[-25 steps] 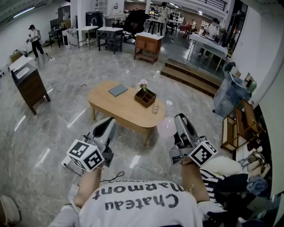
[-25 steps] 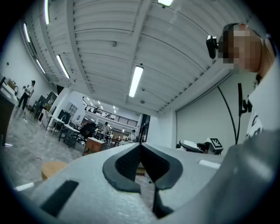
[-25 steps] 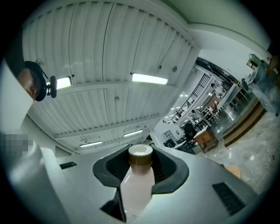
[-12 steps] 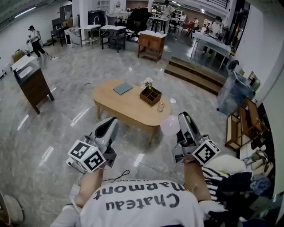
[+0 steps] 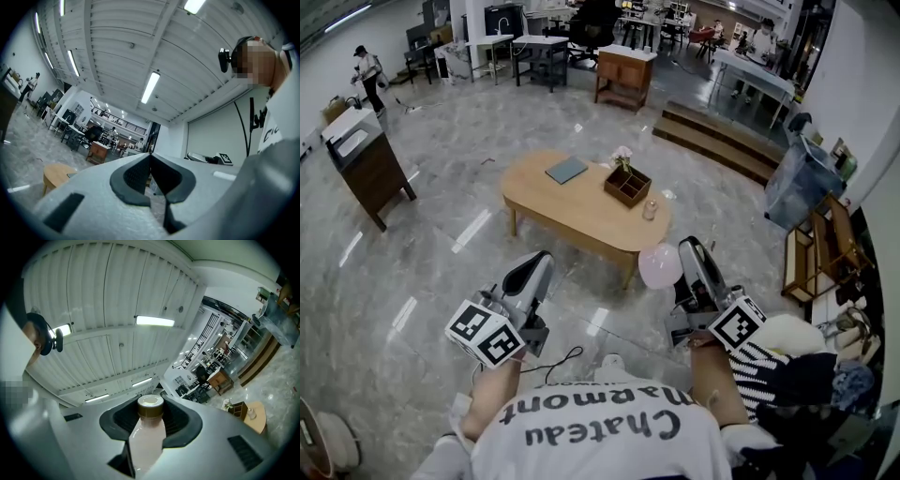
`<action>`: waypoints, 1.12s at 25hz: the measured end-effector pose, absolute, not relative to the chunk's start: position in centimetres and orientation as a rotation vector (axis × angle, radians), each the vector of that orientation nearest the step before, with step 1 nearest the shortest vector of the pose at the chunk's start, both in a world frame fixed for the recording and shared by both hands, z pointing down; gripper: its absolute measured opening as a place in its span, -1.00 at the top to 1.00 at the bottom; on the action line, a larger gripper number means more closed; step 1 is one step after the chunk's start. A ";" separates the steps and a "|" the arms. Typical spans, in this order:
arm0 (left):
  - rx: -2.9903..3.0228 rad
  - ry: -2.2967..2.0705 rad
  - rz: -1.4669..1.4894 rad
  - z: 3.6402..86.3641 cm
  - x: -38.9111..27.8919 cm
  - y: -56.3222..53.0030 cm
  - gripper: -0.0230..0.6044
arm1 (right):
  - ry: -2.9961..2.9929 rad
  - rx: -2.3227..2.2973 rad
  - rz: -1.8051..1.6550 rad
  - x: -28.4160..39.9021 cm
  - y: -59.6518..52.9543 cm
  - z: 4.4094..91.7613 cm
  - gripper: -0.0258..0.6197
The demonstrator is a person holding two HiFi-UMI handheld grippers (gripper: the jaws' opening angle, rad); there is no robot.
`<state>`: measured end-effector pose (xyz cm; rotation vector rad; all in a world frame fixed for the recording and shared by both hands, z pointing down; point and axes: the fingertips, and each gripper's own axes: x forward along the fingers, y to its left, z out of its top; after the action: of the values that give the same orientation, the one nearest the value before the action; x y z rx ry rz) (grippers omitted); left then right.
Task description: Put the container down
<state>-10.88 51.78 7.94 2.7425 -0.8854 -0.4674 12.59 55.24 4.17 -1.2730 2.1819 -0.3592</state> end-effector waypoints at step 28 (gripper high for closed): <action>2.699 -1.024 -0.552 8.1 -0.4 25.3 0.88 | 2.265 -1.105 -0.309 24.2 26.8 2.8 0.51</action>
<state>-0.43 25.28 8.14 2.6992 -1.0244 -0.5518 24.17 26.76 2.80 -1.1049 2.2646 -0.3088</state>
